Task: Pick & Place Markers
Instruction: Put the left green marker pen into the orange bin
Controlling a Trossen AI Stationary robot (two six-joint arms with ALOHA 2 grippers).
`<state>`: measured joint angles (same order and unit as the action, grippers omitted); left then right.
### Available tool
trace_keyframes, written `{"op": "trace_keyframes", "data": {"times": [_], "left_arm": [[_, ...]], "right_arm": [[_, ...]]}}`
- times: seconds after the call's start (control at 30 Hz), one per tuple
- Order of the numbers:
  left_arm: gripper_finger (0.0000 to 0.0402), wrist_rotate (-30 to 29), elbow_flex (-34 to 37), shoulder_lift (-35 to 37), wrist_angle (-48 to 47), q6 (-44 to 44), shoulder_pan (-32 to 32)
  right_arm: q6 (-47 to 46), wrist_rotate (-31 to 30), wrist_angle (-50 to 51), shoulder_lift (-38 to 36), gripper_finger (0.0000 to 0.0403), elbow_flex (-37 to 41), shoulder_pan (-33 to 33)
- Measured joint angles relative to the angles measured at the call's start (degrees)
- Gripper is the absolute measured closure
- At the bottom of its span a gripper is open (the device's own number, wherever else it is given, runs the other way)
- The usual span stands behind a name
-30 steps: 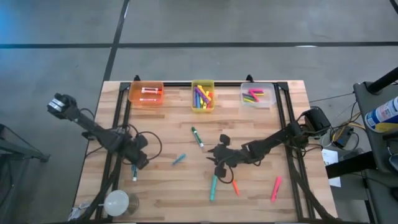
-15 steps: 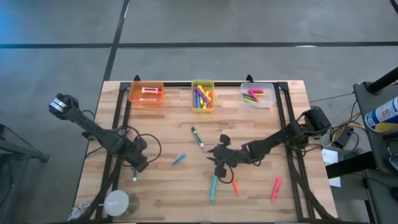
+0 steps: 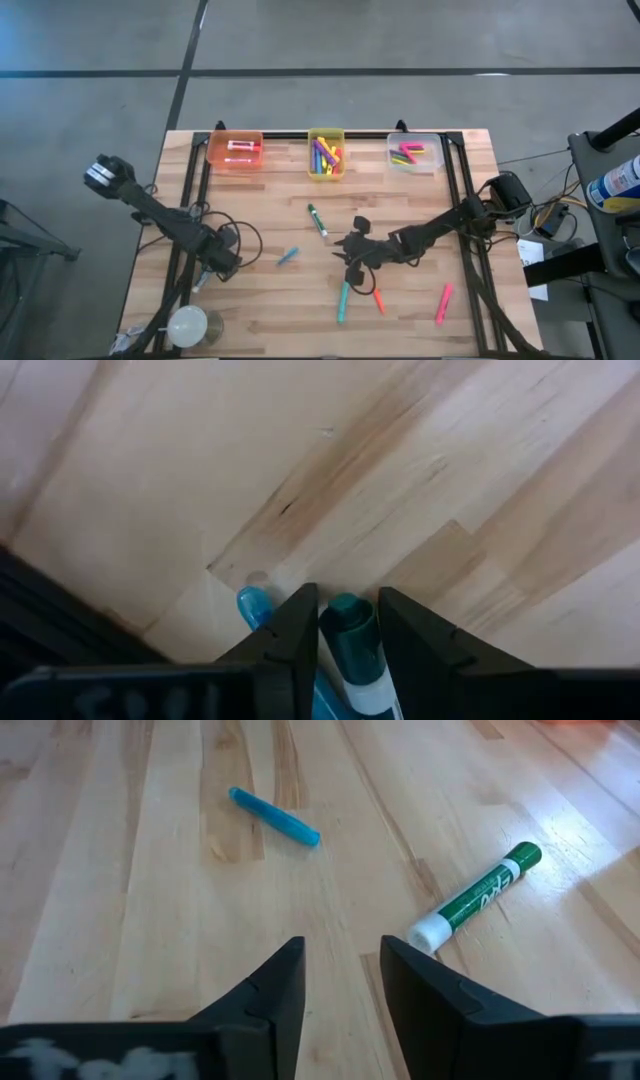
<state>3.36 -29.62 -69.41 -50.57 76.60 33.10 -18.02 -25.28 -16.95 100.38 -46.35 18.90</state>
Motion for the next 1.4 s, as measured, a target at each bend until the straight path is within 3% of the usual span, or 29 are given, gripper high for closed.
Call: {"op": "trace_keyframes", "data": {"times": [0.5, 0.63, 0.8, 0.97, 1.17, 1.4], "left_arm": [[0.0359, -0.5, -1.5, -0.8, 0.2, -2.8, 0.0], [0.0359, -2.9, -4.7, -0.6, -0.2, -5.3, 0.0], [0.0359, -10.0, -9.2, -0.5, 0.6, -10.3, 0.0], [0.036, -18.2, -10.6, 1.2, 11.8, -21.1, 0.0], [0.036, -28.9, -9.7, 3.5, 28.1, -40.6, -0.2], [0.036, -29.9, -4.0, 5.4, 55.7, -61.9, -0.4]], "right_arm": [[0.0, 0.0, 0.0, 0.0, 0.0275, 0.0, 0.0], [0.0, 0.0, 0.0, 0.0, 0.0275, 0.0, 0.0], [0.0, 0.0, 0.0, 0.0, 0.0275, 0.1, 0.0], [0.0, 0.0, 0.1, 0.0, 0.0275, 0.1, 0.0], [0.2, -0.5, -1.0, 0.0, 0.0275, 0.2, 0.0], [3.0, -0.5, -11.3, 0.4, 0.0273, 0.2, 0.0]]}}
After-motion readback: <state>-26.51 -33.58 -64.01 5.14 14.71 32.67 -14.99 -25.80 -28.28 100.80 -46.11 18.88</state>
